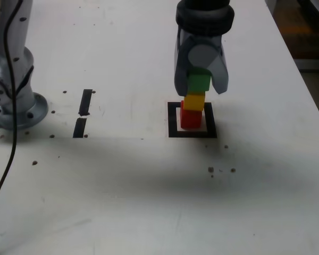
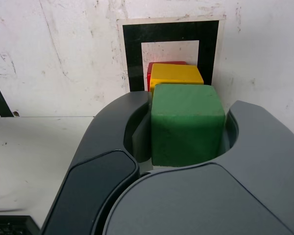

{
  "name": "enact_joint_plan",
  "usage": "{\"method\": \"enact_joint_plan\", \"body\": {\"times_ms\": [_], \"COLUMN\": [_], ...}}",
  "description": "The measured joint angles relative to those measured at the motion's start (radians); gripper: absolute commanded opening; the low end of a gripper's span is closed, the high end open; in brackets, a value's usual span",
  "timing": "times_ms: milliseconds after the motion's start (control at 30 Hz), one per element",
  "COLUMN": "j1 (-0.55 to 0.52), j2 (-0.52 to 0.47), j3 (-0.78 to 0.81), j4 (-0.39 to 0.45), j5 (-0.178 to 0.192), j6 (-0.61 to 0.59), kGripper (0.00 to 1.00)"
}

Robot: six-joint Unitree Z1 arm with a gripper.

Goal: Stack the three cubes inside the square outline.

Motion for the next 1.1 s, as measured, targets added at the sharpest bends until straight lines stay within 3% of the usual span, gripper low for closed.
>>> {"method": "enact_joint_plan", "body": {"times_ms": [600, 900, 1100], "j1": [0.012, 0.012, 0.012], "j2": [0.000, -0.020, -0.101], "j3": [0.026, 0.026, 0.034], "j4": [-0.016, 0.004, 0.051], "j5": [0.012, 0.021, 0.063], "j6": [0.013, 0.020, 0.000], "kGripper": [0.79, 0.87, 0.88]}}
